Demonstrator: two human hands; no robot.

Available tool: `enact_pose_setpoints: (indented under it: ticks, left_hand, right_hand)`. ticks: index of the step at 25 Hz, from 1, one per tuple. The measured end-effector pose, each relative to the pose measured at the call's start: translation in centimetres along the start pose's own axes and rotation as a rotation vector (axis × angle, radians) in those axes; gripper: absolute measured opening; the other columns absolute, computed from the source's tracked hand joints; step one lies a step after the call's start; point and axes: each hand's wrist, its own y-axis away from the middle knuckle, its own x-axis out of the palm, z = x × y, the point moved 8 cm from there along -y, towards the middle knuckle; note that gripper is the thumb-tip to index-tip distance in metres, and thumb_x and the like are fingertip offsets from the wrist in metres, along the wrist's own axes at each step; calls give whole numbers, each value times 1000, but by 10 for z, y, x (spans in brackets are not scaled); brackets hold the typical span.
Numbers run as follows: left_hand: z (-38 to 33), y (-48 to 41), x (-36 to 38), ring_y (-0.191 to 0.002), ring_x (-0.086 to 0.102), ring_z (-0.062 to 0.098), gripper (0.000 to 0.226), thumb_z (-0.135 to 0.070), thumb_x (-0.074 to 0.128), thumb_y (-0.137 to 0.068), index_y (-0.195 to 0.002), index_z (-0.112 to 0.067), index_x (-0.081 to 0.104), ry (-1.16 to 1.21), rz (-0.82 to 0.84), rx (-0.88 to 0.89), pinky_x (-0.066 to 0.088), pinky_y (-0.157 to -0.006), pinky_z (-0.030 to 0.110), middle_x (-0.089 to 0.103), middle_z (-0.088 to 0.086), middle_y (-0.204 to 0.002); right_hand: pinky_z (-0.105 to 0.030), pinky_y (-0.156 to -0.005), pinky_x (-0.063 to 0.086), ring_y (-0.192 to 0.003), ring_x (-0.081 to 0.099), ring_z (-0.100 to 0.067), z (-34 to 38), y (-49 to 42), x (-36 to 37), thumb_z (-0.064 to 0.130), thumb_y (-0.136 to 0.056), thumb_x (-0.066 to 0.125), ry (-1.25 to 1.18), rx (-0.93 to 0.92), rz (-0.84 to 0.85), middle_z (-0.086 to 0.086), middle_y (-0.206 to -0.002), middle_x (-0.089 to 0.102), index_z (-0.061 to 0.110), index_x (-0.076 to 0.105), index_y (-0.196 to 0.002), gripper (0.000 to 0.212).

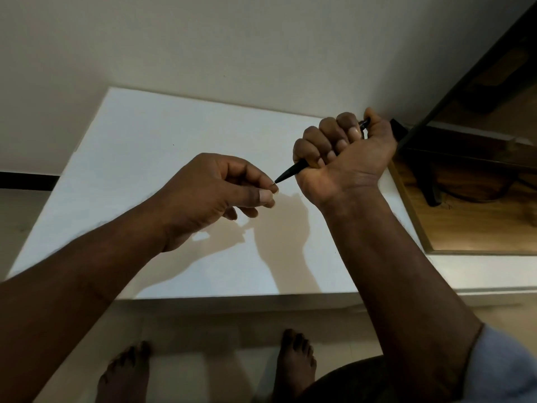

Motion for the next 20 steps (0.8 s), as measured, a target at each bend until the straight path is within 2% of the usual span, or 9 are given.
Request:
enact_pose_setpoints:
  ticks: [3,8,12,17,20]
  left_hand:
    - [0,0,0,-77,77,14,10,-20,80,-86,-94,-25,83,-8,-10,4,51,-70,31,83,-2,-91]
    - [1,0,-1,-77,77,13,9,-20,80,-87,-94,-26,83,-7,-11,12,51,-70,31,84,-2,-91]
    - [1,-1,-1,-78,77,13,10,-20,80,-86,-95,-25,83,-2,-12,16,51,-71,31,84,-1,-91]
    - [1,0,-2,-76,76,12,10,-18,81,-86,-94,-25,83,6,-13,18,51,-70,30,84,-2,-91]
    - [1,0,-2,-75,76,12,10,-18,81,-85,-93,-25,83,13,-15,14,50,-70,30,83,-1,-90]
  right_hand:
    - [-18,-40,14,-35,17,-11,1,0,1,39,-99,40,-9,-6,6,6,-47,22,20,33,-55,49]
    - [-19,-41,14,-35,17,-11,-1,0,0,46,-101,42,-44,7,10,6,-48,23,20,33,-56,53]
    - [-19,-42,14,-37,17,-11,1,0,-1,39,-100,40,-31,-15,12,6,-48,24,19,35,-56,50]
    - [-20,-42,13,-37,17,-11,0,0,-1,44,-101,42,-47,-4,15,6,-48,24,19,35,-56,52]
    - [-20,-42,14,-37,17,-11,1,0,-2,39,-100,41,-29,-20,4,6,-49,24,18,35,-55,49]
